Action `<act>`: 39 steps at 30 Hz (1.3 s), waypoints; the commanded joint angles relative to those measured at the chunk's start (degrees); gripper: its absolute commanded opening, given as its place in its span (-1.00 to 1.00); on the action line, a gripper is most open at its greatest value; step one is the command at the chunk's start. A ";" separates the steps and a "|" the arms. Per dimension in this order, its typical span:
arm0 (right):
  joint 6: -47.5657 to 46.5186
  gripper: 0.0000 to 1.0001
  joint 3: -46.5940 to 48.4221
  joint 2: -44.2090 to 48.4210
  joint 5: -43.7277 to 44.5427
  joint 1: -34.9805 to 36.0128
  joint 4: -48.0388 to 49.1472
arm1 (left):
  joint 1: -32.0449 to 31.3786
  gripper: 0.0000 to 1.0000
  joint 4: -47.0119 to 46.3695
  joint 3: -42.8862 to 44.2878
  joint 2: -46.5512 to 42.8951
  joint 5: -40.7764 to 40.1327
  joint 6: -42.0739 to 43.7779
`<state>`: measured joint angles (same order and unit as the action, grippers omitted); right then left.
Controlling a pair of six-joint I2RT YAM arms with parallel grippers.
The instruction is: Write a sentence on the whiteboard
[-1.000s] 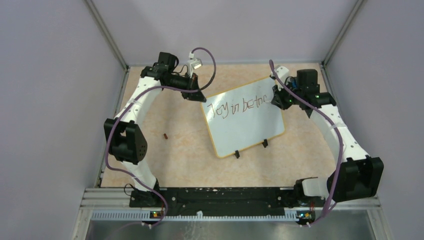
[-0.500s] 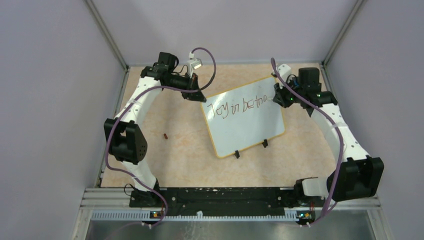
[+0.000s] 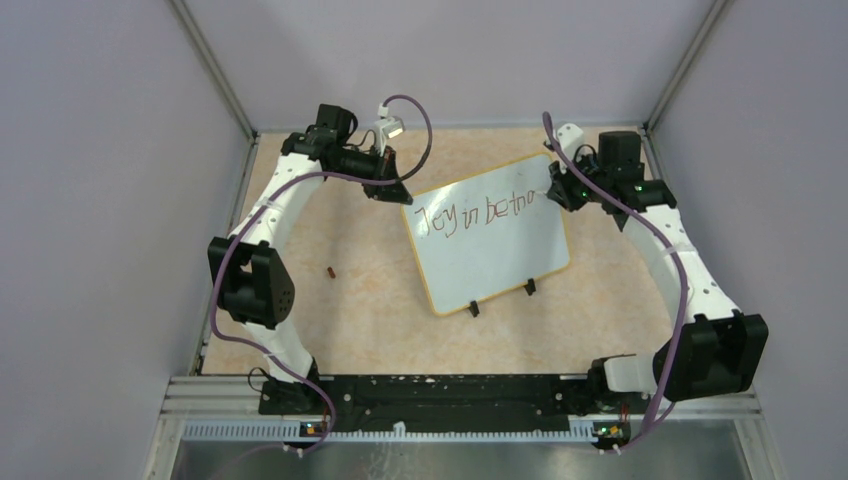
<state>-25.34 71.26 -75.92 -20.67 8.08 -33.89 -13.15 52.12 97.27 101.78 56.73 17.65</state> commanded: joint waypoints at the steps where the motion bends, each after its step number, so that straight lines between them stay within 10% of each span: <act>1: -0.92 -1.00 -1.51 1.22 0.26 -0.01 0.56 | -0.30 -1.00 -1.22 0.28 -0.09 0.14 1.16; 31: 1.20 -1.00 0.28 6.76 -8.17 6.26 -7.38 | -0.22 -1.00 -1.86 0.08 -0.35 -0.13 0.16; 39: 1.73 -1.00 -2.77 11.03 -13.86 10.31 -10.37 | -0.13 -0.47 -2.03 0.77 -0.97 0.75 -0.96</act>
<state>-24.23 69.17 -67.51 -30.35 15.46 -43.64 -13.17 51.99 97.27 101.78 56.93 16.53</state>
